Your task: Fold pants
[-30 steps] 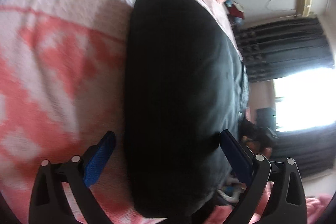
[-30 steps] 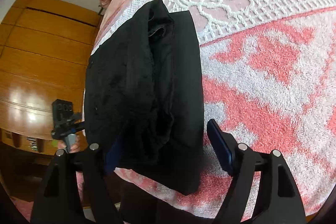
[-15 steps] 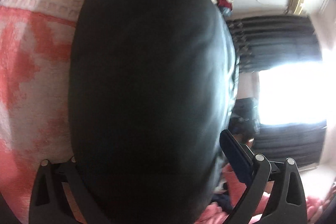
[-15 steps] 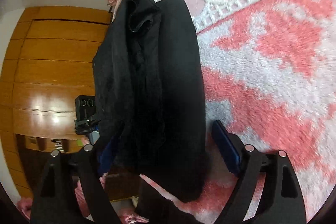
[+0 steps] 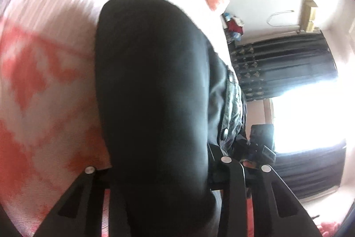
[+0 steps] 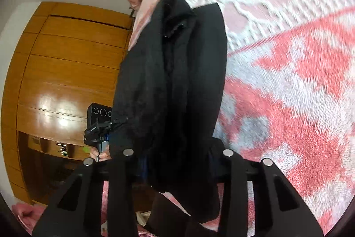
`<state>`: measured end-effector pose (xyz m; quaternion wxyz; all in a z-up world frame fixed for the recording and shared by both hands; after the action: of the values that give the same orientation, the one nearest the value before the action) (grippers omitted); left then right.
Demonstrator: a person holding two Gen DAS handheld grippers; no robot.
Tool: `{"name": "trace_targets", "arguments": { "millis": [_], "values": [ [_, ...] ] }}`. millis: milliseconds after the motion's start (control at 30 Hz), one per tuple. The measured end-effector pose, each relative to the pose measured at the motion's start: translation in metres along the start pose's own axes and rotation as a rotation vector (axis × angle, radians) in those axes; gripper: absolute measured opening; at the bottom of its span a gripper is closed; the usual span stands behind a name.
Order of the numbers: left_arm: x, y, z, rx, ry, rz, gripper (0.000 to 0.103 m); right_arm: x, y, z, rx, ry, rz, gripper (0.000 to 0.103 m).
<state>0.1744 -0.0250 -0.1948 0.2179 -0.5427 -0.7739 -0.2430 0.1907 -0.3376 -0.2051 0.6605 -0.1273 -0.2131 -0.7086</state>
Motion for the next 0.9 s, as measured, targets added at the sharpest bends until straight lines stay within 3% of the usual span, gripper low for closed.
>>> {"name": "trace_targets", "arguments": {
  "millis": [133, 300, 433, 600, 700, 800, 833, 900],
  "values": [
    [0.001, 0.024, -0.029, -0.075, -0.008, -0.054, 0.036, 0.016, 0.022, 0.022, 0.074, -0.042, -0.029, 0.036],
    [-0.015, 0.079, -0.050, -0.132, 0.015, -0.117, 0.036, 0.027, 0.077, 0.041, 0.143, -0.081, -0.074, 0.036],
    [-0.038, 0.108, -0.048, -0.159, 0.075, -0.137, 0.036, 0.021, 0.123, 0.032, 0.143, -0.114, -0.092, 0.036],
    [-0.064, 0.126, -0.016, -0.093, 0.142, -0.102, 0.037, -0.003, 0.161, -0.002, 0.094, -0.150, -0.088, 0.037],
    [-0.069, 0.125, -0.009, -0.083, 0.121, -0.099, 0.041, -0.018, 0.169, -0.037, 0.035, -0.185, -0.064, 0.038],
    [-0.068, 0.114, 0.009, -0.065, 0.125, -0.084, 0.056, -0.018, 0.168, -0.053, -0.002, -0.160, -0.067, 0.045],
    [-0.074, 0.119, 0.013, -0.060, 0.148, -0.077, 0.065, -0.017, 0.168, -0.057, -0.017, -0.150, -0.070, 0.051],
    [-0.074, 0.123, 0.022, -0.047, 0.168, -0.063, 0.071, -0.015, 0.163, -0.063, -0.023, -0.163, -0.072, 0.065]
  ]
}}
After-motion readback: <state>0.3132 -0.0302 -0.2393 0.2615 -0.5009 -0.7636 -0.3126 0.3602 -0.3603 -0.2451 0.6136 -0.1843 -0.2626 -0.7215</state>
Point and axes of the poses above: each gripper's, at about its wrist camera, not at the fingertips, and x roughly against the way its jaws point, z to its left, y to its top, the point moved 9 cm from there along -x, roughly the way its jaws point, and after that the axes turned 3 degrees about y, right-handed, at the moved point
